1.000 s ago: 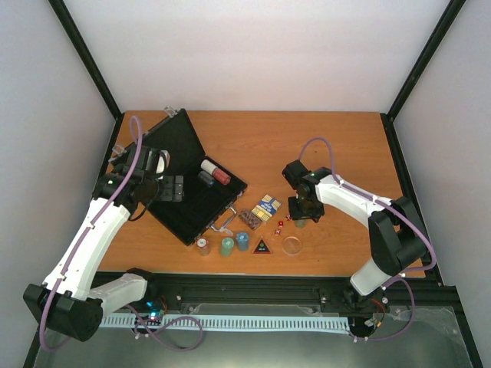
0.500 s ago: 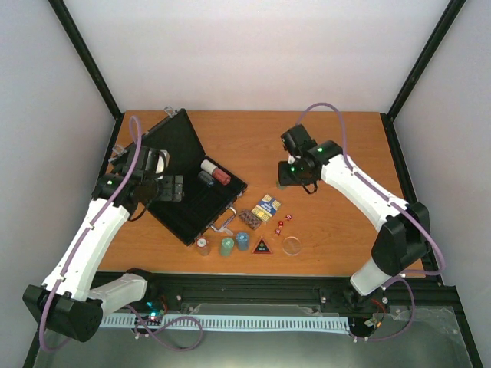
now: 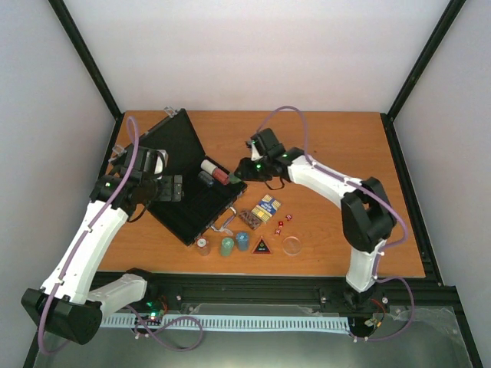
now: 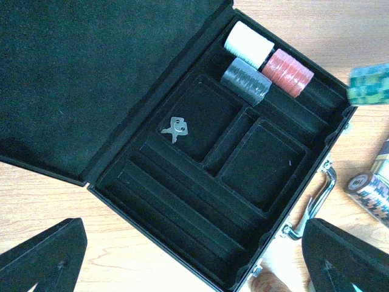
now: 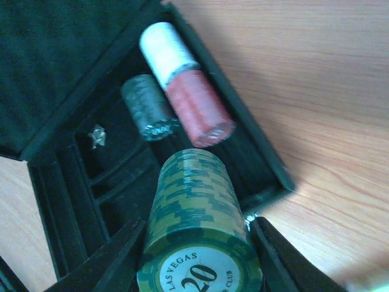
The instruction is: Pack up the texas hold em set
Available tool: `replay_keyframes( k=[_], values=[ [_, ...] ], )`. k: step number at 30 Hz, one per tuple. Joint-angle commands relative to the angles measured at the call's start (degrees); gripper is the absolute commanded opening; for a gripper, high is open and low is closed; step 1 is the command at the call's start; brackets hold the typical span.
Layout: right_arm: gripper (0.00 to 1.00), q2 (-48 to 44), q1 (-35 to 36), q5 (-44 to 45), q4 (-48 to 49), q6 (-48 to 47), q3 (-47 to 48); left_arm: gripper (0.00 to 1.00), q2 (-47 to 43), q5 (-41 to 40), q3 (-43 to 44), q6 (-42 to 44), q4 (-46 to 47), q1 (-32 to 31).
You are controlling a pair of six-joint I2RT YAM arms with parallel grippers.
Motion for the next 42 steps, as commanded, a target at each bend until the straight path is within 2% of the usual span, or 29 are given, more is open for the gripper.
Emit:
replay_keyframes(
  k=[1,9,26,31,39,40,42],
  values=[
    [0.03,2.7,3.0,-2.0,12.9,2.3,4.4,1.0,-1.1,0.2,1.8,-1.1,0.2,-0.3],
    [0.03,7.4,7.3,2.9,15.9,1.7,5.8,1.0,-1.3,0.6,1.7,-1.3,0.0,-0.3],
    [0.03,13.9,9.7,6.5,21.7,2.6,4.1,1.0,-1.2,0.9,0.3,-0.8,-0.3,-0.3],
    [0.03,17.1,10.5,9.3,24.6,2.1,5.8,1.0,-0.9,1.2,0.1,-0.4,-0.3,-0.3],
    [0.03,20.8,10.7,12.9,23.0,1.3,9.3,1.0,-0.4,1.5,-0.2,0.1,0.0,-0.3],
    [0.06,20.5,10.8,13.4,22.7,1.1,8.8,1.0,-0.4,1.4,-0.3,0.1,0.0,-0.3],
    [0.27,19.3,10.9,14.1,22.2,0.7,7.4,1.0,-0.4,1.3,-0.5,0.1,0.0,-0.3]
  ],
)
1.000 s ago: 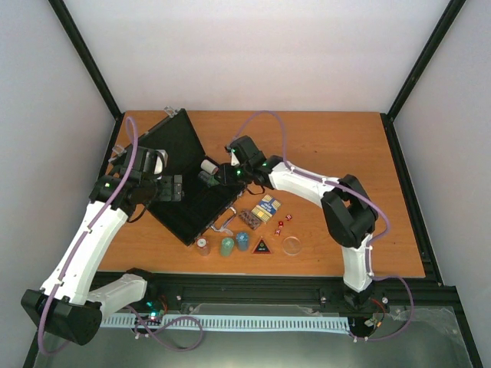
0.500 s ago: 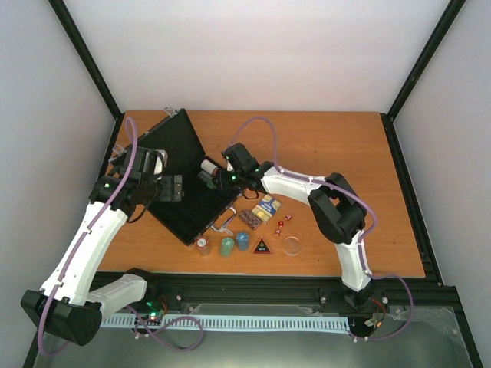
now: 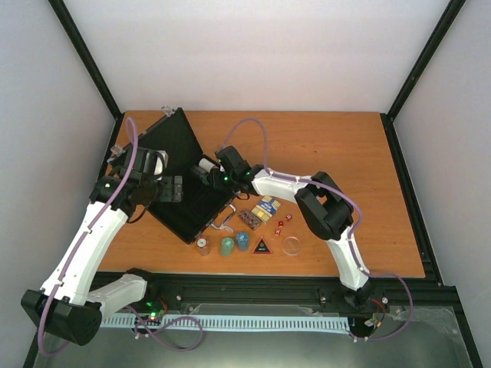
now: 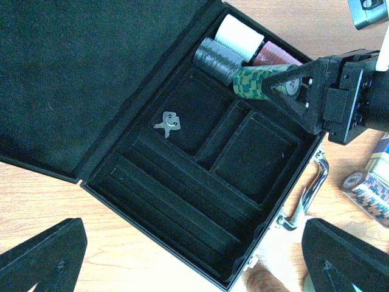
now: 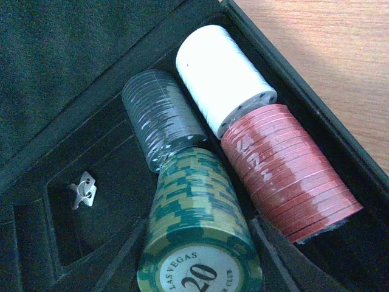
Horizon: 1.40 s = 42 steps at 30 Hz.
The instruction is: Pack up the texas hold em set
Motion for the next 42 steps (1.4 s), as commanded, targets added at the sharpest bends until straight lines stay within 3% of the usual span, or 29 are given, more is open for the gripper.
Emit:
replay_keyframes(
  k=[1,9,11,17,21,25,33,38,42],
  values=[
    [0.32,-1.3,0.7,4.5,0.7,-1.4,-1.2,1.0,0.2,0.4,-0.2,0.6,-0.1,-0.3],
    [0.68,-5.9,0.7,6.6,-2.7,-2.3,-4.9,1.0,0.4,0.4,-0.2,0.5,0.3,-0.3],
    [0.73,-6.7,0.8,7.1,-3.0,-2.7,-5.3,1.0,0.5,0.4,0.0,0.4,0.4,-0.3],
    [0.74,-8.9,0.8,6.9,-3.8,-5.7,-4.4,1.0,0.4,-0.2,0.2,0.1,0.5,-0.3],
    [0.81,-11.8,1.1,9.4,-9.4,-10.7,-1.5,1.0,0.7,-1.0,0.6,0.2,0.5,-0.3],
    [1.0,-14.8,1.1,12.0,-18.0,-16.3,-0.2,1.0,1.3,-1.1,1.4,0.0,0.6,-0.3],
    [1.0,-19.9,-0.1,21.8,-33.4,-17.0,-2.7,1.0,2.4,-1.2,2.7,-0.2,0.9,-0.3],
    [1.0,-15.4,-6.0,17.6,-47.4,-5.3,5.5,1.0,3.0,-0.8,2.8,0.0,1.5,-0.3],
    [1.0,-12.7,-9.5,15.9,-51.7,1.8,8.4,1.0,3.9,0.7,2.7,0.1,1.8,-0.3]
  ],
)
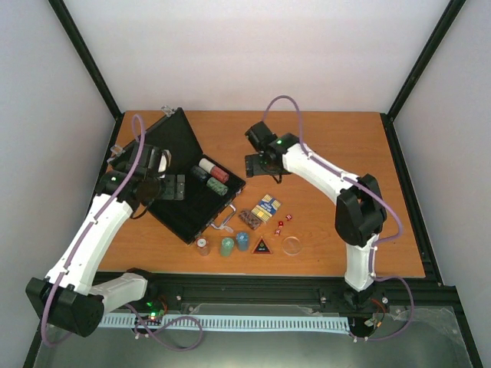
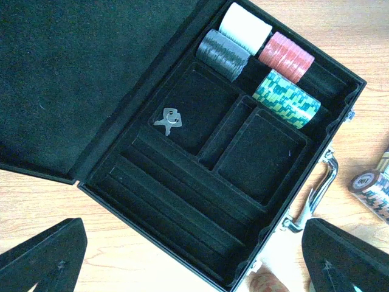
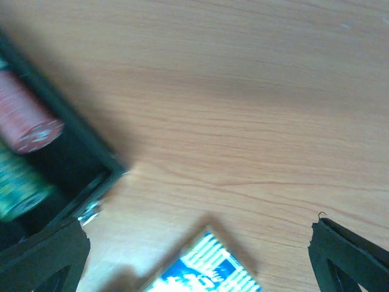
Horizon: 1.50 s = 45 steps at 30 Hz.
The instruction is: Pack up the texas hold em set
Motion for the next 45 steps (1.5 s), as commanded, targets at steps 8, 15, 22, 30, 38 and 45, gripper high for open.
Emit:
replay_keyframes(
  k=[8,15,22,30,38,45],
  values=[
    [0.99,4.5,-3.5,-5.5,-9.2,17.1,-2.0,1.0,0.3,2.0,1.3,-0.1,1.2,-0.3],
    [0.97,3.5,-2.8,-7.9,-6.8,23.6,-5.8,1.0,0.4,3.4,0.2,-0.3,1.3,-0.3],
    [0.97,4.4,-1.4,-10.4,-4.9,26.9,-8.1,1.0,-0.2,4.0,0.2,0.4,1.1,-0.3],
    [0.97,5.0,-0.1,-10.2,-4.0,30.9,-9.2,1.0,-1.7,4.1,-0.4,1.4,0.3,-0.3],
    [0.96,5.7,0.1,-9.5,-3.7,32.4,-8.6,1.0,-2.9,4.0,-0.9,2.2,-0.3,-0.3],
    [0.92,6.2,3.0,-5.3,-6.2,16.6,-2.1,1.0,-3.3,4.0,-1.1,2.3,-0.2,-0.3]
  ],
)
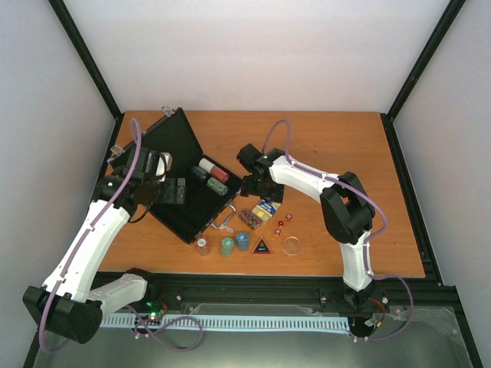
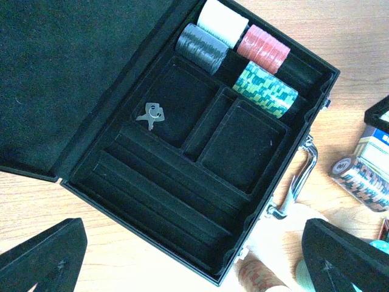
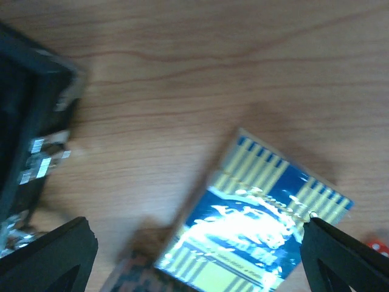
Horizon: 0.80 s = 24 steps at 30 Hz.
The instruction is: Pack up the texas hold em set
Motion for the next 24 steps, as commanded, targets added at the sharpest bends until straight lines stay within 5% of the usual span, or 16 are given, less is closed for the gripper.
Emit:
replay_keyframes(
  k=[1,11,24],
  values=[
    [0.92,0.7,2.5,3.7,-2.3,-11.9,4.3,1.0,-1.1,0.3,0.3,1.0,-0.1,-0.3],
    [0.92,-3.7,6.6,3.7,-1.4,-14.6,0.6,1.0,-0.2,1.3,1.0,-0.3,0.1,-0.3],
    [0.78,-12.1,8.2,-5.8,5.5,-39.0,-9.7,1.0,-1.9,1.1,2.9,-5.5,-0.3,-0.3]
  ],
)
